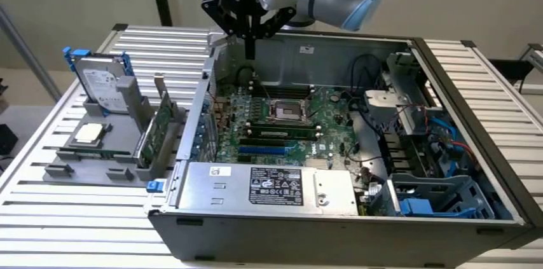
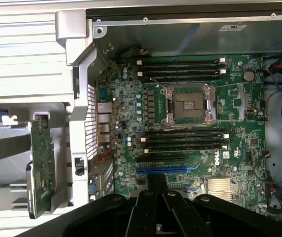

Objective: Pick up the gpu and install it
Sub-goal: 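Reach for the gpu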

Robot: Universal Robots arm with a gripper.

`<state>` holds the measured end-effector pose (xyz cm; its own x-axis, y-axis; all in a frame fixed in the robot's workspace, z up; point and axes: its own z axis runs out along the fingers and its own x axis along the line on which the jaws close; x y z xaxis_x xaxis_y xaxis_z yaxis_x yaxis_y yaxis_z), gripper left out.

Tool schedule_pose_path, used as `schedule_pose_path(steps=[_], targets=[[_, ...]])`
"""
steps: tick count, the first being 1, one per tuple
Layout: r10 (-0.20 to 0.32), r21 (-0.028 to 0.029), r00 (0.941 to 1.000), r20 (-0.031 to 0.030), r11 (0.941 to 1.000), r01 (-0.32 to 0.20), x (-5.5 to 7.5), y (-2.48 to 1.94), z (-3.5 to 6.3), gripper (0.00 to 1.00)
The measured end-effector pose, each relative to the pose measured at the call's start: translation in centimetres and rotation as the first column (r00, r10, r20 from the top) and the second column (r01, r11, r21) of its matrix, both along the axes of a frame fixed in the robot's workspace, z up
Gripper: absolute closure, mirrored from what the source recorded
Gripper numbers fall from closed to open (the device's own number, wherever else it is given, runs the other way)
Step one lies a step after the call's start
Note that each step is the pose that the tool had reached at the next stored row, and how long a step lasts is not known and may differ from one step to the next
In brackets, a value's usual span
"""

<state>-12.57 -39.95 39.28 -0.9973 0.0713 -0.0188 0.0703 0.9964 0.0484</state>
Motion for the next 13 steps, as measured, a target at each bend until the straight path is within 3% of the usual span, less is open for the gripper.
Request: schedule_pose_path(steps=[13], targets=[[0.0,0.0003,1.0,0.0013,1.0,0.0,-5.9,-1.01,-0.02,0.89]])
